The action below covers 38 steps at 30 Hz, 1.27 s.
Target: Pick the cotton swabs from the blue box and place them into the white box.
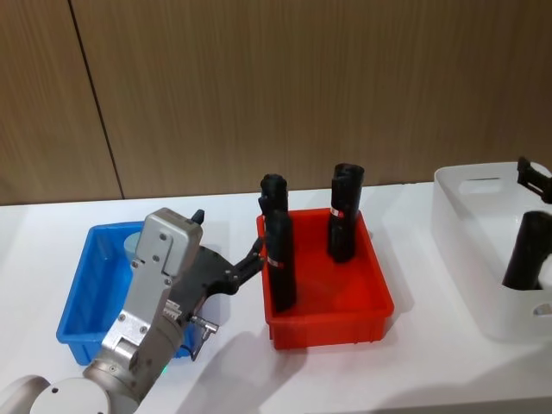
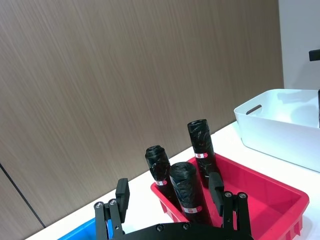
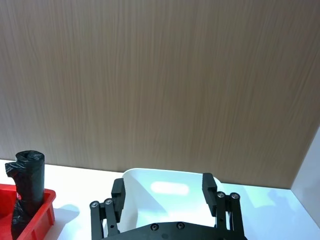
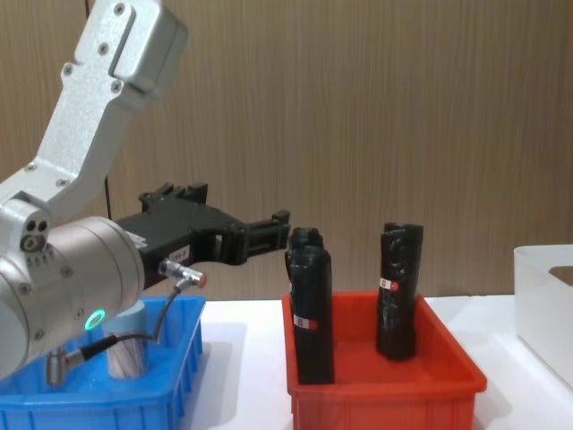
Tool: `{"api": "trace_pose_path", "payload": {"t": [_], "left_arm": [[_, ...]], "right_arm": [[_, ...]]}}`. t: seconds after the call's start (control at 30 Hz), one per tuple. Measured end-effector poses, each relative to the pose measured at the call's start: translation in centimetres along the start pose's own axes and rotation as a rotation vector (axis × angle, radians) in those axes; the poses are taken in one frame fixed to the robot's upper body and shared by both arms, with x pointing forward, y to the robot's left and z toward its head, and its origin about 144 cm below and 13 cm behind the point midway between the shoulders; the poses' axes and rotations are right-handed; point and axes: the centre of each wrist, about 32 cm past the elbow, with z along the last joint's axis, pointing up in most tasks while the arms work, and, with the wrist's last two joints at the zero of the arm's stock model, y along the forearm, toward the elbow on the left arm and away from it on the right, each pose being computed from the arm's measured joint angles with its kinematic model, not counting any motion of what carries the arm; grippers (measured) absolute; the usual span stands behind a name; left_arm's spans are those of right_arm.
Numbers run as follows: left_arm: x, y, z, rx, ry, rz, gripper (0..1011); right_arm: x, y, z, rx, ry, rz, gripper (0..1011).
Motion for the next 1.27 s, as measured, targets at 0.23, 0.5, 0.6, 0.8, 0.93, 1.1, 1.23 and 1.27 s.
{"api": "trace_pose_path", "payload": {"t": [0.23,0.5,0.6,0.8,0.93,1.1,1.23,1.27], "left_arm": [[0.00,0.00,0.00,0.000,0.000,0.000,1004],[0.00,0.00,0.00,0.000,0.000,0.000,1004],[0.00,0.00,0.00,0.000,0.000,0.000,1004],[0.00,0.00,0.00,0.000,0.000,0.000,1004],[0.00,0.00,0.00,0.000,0.000,0.000,1004],[0.00,0.00,0.00,0.000,0.000,0.000,1004],[0.00,0.00,0.00,0.000,0.000,0.000,1004],[0.00,0.00,0.00,0.000,0.000,0.000,1004]], "right_arm": [[0.30,-0.01,-0.26,-0.002,0.000,0.000,1001],[0.45,-0.01,-0.39,-0.002,-0.001,0.001,1001],[0.49,-0.01,-0.41,-0.002,-0.001,0.001,1001],[0.56,-0.01,-0.46,-0.002,-0.002,0.001,1001],[0.59,-0.02,-0.47,-0.002,-0.002,0.000,1001],[0.61,-0.02,-0.49,-0.002,-0.002,0.000,1001],[0.62,-0.02,-0.51,-0.002,-0.002,0.000,1001],[0.61,-0.02,-0.51,-0.002,-0.002,0.000,1001]]}}
